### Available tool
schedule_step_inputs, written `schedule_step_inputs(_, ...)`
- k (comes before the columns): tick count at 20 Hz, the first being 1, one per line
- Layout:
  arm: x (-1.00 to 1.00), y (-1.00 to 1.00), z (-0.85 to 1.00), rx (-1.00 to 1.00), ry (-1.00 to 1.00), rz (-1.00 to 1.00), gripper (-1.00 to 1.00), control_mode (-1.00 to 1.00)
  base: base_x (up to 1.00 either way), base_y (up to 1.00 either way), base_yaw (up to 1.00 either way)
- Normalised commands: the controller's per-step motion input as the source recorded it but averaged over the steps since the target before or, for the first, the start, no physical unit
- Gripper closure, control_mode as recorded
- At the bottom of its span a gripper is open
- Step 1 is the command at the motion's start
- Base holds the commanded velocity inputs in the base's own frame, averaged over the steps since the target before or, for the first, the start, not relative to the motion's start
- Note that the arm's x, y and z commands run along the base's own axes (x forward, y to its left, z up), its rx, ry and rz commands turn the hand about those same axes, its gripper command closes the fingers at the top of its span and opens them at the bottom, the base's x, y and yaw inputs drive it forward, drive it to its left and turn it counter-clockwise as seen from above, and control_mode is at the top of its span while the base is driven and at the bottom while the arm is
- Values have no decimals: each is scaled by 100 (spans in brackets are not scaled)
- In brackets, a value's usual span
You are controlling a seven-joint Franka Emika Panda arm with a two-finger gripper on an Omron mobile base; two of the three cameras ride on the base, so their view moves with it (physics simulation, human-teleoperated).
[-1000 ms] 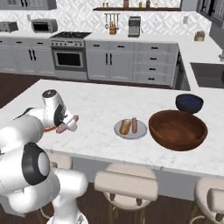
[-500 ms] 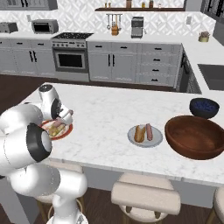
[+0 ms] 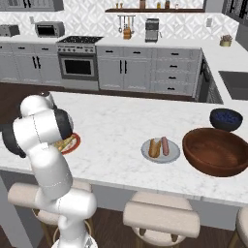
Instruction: Place one bun and one sausage from the bowl on each plate.
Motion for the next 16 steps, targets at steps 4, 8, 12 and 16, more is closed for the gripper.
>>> schedule_step_inputs(4,0,38,-47,-20,9,7,100,-100,0,0,0)
schedule_step_inputs(8,0,0,-71,-27,7,0,100,-100,0,0,0)
schedule_step_inputs(12,0,-6,-36,-15,9,-3,-100,-100,0,0,0)
schedule_step_inputs(16,-2,-6,2,0,0,0,-100,-100,0,0,0)
